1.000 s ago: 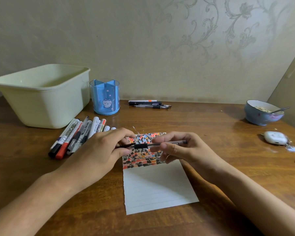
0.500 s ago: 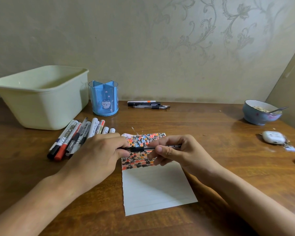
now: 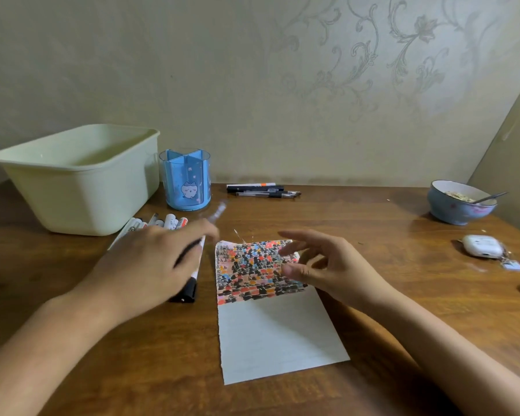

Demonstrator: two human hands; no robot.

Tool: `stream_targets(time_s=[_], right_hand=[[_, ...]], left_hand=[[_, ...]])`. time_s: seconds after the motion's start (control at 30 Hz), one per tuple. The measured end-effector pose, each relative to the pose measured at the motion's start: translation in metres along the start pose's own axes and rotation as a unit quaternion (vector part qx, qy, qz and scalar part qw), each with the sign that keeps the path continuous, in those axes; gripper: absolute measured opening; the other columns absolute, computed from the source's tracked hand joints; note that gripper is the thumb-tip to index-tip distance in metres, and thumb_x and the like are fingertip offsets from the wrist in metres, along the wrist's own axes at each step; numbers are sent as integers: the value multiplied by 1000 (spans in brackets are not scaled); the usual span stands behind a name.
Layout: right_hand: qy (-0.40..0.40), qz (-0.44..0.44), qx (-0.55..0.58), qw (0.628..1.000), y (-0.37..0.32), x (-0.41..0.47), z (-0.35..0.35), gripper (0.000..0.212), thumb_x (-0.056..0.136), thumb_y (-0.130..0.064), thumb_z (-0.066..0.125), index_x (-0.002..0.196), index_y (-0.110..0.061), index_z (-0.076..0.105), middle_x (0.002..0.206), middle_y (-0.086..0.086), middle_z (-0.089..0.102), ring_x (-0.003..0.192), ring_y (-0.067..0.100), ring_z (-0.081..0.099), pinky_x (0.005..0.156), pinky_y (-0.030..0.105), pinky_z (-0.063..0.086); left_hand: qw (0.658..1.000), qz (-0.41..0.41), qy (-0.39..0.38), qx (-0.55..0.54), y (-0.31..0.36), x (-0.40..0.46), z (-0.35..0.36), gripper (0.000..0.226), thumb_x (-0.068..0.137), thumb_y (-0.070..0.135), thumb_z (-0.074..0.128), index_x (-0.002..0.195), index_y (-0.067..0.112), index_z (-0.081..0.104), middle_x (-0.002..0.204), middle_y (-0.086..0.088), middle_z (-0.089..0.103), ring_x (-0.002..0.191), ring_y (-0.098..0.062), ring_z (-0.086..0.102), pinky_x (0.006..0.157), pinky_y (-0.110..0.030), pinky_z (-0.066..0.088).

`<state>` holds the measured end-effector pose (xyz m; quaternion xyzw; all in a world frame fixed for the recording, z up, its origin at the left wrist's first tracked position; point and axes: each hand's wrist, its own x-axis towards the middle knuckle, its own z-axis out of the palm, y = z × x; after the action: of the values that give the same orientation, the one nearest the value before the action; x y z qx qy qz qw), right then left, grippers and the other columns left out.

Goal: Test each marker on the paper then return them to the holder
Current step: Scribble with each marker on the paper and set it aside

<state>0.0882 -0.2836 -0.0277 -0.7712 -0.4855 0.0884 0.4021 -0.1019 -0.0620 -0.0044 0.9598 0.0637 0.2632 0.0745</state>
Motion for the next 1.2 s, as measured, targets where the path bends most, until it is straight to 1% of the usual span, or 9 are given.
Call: stream_targets(time_s=[0.13, 0.37, 0.47, 0.6, 0.77, 0.83, 0.93, 1.07, 1.2], right_hand=[[-37, -5, -139, 990, 5, 1, -2, 42, 84, -56, 65, 124, -42, 66, 133, -23, 58, 124, 4, 48, 103, 38, 45], [-73, 0, -196, 978, 20, 5, 1, 34, 100, -37, 57, 133, -40, 61, 145, -21, 52, 143, 5, 30, 118, 38, 30], [-74, -5, -198, 977, 23, 5, 4, 35, 102, -36, 52, 137, -40, 57, 148, -21, 48, 146, 5, 26, 120, 38, 26], [-68, -9, -191, 979, 25, 5, 7, 37, 105, -39, 45, 141, -41, 52, 151, -23, 43, 147, 4, 22, 122, 40, 23], [-36, -1, -193, 981, 26, 6, 4, 40, 105, -39, 45, 144, -41, 48, 153, -22, 41, 148, 5, 24, 121, 39, 25], [-30, 1, -197, 980, 28, 7, 2, 40, 105, -40, 46, 144, -41, 48, 153, -21, 41, 148, 6, 23, 121, 38, 25], [-11, 15, -198, 980, 29, 8, -2, 40, 104, -39, 47, 145, -40, 47, 154, -20, 40, 148, 7, 24, 121, 38, 25], [11, 45, -214, 976, 27, 15, -5, 42, 105, -37, 44, 147, -37, 45, 157, -16, 38, 149, 12, 25, 119, 36, 24], [7, 68, -242, 968, 26, 27, -9, 44, 105, -35, 45, 149, -33, 44, 157, -12, 39, 147, 15, 28, 118, 37, 26]], left_hand=[[988, -140, 38, 51, -31, 4, -6, 13, 94, 24, 53, 85, 34, 53, 59, 12, 57, 58, -10, 52, 50, -30, 37], [969, -221, -43, 99, -54, 3, -5, 14, 96, 26, 47, 84, 31, 50, 62, 9, 58, 62, -13, 54, 49, -29, 33], [967, -229, -75, 87, -54, 2, -5, 14, 99, 27, 44, 95, 36, 52, 63, 12, 56, 61, -9, 53, 48, -28, 32], [964, -234, -90, 85, -54, 2, -5, 37, 102, 40, 37, 137, 52, 45, 99, 5, 69, 65, -10, 51, 48, -28, 34], [969, -223, -45, 97, -41, 4, -9, 43, 101, 47, 36, 144, 50, 40, 69, 8, 58, 57, -9, 47, 45, -26, 30], [977, -198, -21, 79, -33, 4, -7, 42, 99, 49, 41, 141, 45, 48, 99, 7, 66, 84, -14, 59, 59, -28, 39], [991, -104, -79, 37, -18, 4, 1, 53, 89, 66, 45, 138, 45, 50, 107, 19, 44, 106, -4, 44, 87, -28, 42], [972, -31, -232, 12, 6, 0, 7, 82, 75, 89, 33, 147, 50, 30, 140, 30, 26, 136, 0, 17, 115, -29, 18], [957, -26, -288, 29, 9, -2, 10, 96, 70, 95, 38, 152, 50, 16, 156, 30, 12, 145, -1, -1, 119, -32, 1]])
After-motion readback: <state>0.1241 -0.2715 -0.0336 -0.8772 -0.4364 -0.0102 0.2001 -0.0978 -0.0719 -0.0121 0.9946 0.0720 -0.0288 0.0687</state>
